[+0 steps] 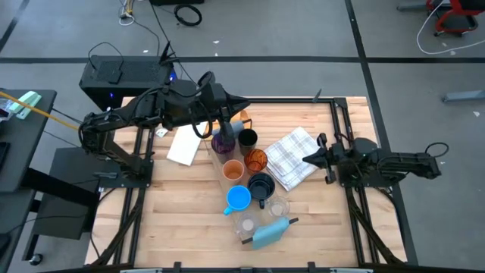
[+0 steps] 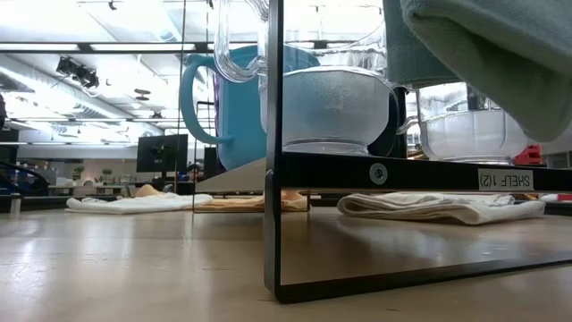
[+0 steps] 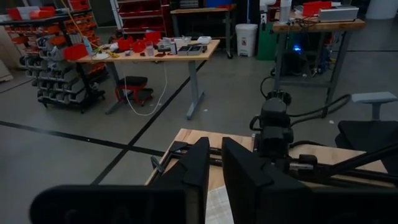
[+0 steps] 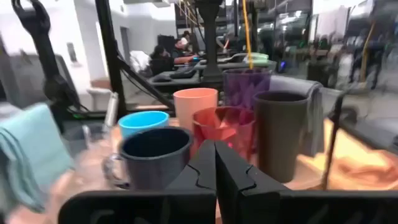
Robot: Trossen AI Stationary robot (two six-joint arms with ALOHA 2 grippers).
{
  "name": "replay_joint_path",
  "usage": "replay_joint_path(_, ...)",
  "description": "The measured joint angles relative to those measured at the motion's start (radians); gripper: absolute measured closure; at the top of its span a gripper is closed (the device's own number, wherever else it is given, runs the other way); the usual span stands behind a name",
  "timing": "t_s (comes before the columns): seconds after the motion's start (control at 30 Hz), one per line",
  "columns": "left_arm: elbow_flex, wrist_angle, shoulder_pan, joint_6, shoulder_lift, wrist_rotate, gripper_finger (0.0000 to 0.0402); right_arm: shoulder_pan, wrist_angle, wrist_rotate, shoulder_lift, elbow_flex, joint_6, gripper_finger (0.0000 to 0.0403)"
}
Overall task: Stack small to large cups/mugs on shelf
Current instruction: Return to Home Position
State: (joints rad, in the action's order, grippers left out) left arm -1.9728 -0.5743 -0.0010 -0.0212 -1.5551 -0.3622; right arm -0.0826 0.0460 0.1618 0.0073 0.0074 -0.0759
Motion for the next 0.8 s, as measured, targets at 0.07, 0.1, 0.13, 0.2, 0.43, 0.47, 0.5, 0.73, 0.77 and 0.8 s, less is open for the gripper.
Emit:
replay_joint_path(0.07, 0.0, 0.0, 0.0, -0.007, 0.0, 0.0, 0.0353, 0.0, 0.009, -0.007, 0.01, 0.0, 0.074, 0.0403)
replay_joint_path(0.1, 0.0, 0.0, 0.0, -0.012, 0.0, 0.0, 0.0351, 0.0, 0.007, -0.008, 0.013, 0.0, 0.107, 0.0403)
replay_joint_path(0.13, 0.0, 0.0, 0.0, -0.015, 0.0, 0.0, 0.035, -0.002, 0.007, -0.008, 0.018, 0.0, 0.13, 0.0403)
replay_joint_path(0.2, 0.0, 0.0, 0.0, -0.017, 0.0, 0.0, 0.0348, -0.007, 0.005, -0.013, 0.028, 0.0, 0.145, 0.0403)
replay_joint_path(0.43, 0.0, 0.0, 0.0, -0.017, 0.0, 0.0, 0.0348, -0.008, 0.005, -0.007, 0.044, 0.0, 0.149, 0.0403)
replay_joint_path(0.47, 0.0, 0.0, 0.0, -0.017, 0.0, 0.0, 0.0349, -0.008, 0.006, -0.007, 0.043, 0.0, 0.144, 0.0403)
replay_joint_path(0.5, 0.0, 0.0, 0.0, -0.017, 0.0, 0.0, 0.0351, -0.009, 0.006, -0.007, 0.043, 0.0, 0.135, 0.0403)
replay_joint_path(0.73, 0.0, 0.0, -0.002, -0.016, 0.0, 0.0, 0.0351, -0.009, 0.005, -0.027, 0.044, 0.0, 0.099, 0.0375)
replay_joint_path(0.77, 0.0, 0.001, -0.003, -0.017, 0.0, 0.0, 0.035, -0.009, 0.005, -0.027, 0.044, 0.0, 0.1, 0.037)
replay_joint_path(0.8, 0.0, 0.001, -0.003, -0.017, 0.0, 0.0, 0.035, -0.009, 0.005, -0.027, 0.044, 0.0, 0.1, 0.0366)
